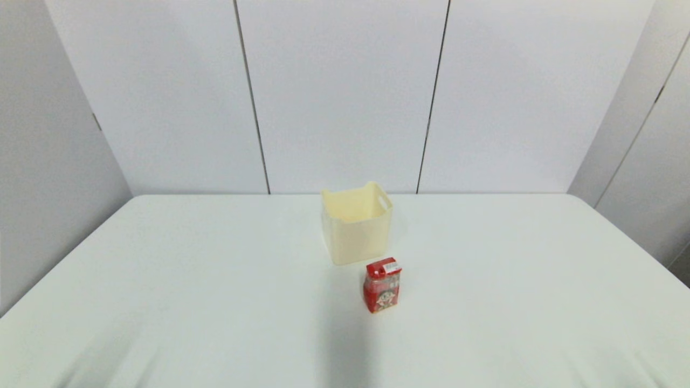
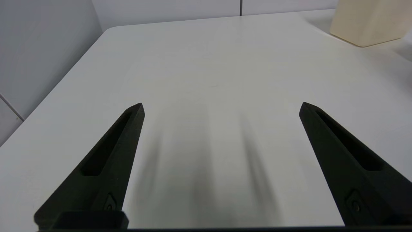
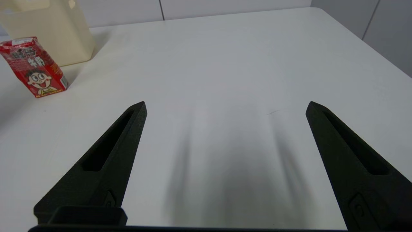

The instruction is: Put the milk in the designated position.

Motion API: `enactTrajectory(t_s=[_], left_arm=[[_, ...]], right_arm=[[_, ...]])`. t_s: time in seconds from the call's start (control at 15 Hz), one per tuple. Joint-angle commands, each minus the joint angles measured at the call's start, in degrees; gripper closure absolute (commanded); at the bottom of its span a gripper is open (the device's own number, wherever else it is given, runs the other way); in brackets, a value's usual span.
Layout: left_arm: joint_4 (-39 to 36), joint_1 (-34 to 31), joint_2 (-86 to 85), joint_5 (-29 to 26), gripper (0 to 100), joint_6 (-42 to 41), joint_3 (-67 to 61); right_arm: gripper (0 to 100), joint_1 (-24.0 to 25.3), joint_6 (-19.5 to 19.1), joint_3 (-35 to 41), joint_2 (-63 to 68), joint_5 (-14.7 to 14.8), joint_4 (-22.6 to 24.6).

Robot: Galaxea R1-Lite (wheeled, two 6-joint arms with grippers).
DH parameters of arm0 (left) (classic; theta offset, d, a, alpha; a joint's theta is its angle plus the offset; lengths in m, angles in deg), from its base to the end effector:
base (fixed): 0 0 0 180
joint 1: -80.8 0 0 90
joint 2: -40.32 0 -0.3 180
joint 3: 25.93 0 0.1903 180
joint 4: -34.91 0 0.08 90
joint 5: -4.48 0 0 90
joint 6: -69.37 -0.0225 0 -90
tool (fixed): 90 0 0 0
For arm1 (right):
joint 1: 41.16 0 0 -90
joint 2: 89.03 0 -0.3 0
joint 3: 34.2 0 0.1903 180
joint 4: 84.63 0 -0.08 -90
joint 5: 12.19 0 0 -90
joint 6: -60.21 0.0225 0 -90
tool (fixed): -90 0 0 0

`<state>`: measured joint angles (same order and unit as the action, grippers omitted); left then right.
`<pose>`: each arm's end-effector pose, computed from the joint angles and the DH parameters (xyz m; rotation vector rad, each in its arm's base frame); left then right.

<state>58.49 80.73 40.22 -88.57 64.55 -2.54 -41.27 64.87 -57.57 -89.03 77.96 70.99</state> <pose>-0.0230 -0.0012 0.0752 0.0841 -0.0006 -0.0520 -0.0228 0.0000 0.0737 0.0813 0.0174 -0.0053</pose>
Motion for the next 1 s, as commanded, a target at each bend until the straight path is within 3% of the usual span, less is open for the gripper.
enactTrajectory(t_s=[0.07, 0.6, 1.0], left_arm=[[0.04, -0.01, 0.01, -0.03, 0, -0.02, -0.02], [0.04, -0.01, 0.01, -0.03, 0, -0.02, -0.02], [0.04, -0.01, 0.01, -0.03, 0, -0.02, -0.02]], right_arm=[[0, 0.02, 0.00, 0.00, 0.09, 0.02, -0.04], [0, 0.02, 3.08, 0.00, 0.09, 0.46, 0.05], [0, 0.02, 2.99, 0.00, 0.09, 0.63, 0.05]])
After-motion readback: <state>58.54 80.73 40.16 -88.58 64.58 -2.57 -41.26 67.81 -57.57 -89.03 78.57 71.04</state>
